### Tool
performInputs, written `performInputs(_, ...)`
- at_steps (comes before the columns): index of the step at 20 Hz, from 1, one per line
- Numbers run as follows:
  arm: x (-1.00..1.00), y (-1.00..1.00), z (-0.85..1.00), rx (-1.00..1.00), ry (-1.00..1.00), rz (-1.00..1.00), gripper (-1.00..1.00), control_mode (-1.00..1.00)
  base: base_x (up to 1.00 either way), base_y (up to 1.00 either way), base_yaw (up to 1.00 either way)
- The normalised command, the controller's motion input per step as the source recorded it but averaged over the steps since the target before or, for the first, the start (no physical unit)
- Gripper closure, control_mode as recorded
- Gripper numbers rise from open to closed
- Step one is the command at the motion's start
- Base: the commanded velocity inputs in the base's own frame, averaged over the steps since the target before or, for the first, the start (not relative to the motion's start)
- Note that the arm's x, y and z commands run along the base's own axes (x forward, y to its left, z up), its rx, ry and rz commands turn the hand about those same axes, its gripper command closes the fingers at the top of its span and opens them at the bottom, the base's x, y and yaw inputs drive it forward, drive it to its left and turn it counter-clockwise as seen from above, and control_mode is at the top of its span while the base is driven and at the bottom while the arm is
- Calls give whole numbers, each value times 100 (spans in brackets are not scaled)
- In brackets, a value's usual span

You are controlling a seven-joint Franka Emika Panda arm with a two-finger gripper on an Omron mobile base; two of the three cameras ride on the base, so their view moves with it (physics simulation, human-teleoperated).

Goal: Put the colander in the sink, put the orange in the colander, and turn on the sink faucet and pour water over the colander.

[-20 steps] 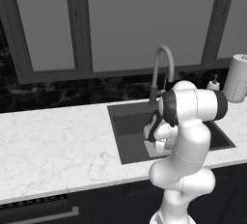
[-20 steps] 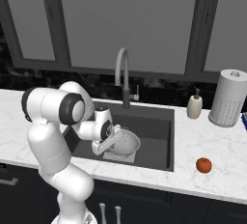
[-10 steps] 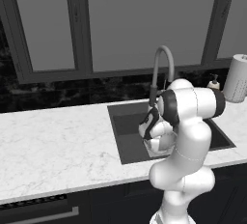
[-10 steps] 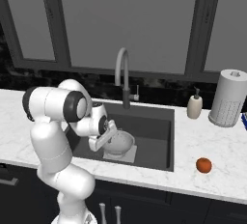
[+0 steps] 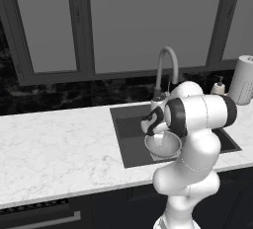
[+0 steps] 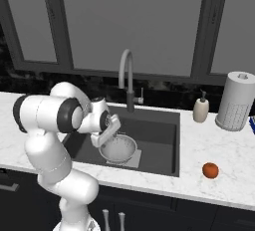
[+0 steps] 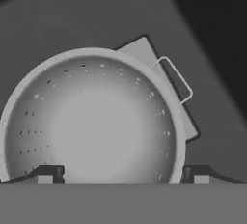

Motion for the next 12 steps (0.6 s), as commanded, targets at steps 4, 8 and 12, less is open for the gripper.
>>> performInputs(4, -70, 17, 98, 0, -23, -26, -100, -100, 0, 0, 0)
performInputs(8, -59, 22, 100, 0, -11, -17, -100, -100, 0, 0, 0)
performInputs(12, -50, 9, 100, 2, 2, -3, -100, -100, 0, 0, 0)
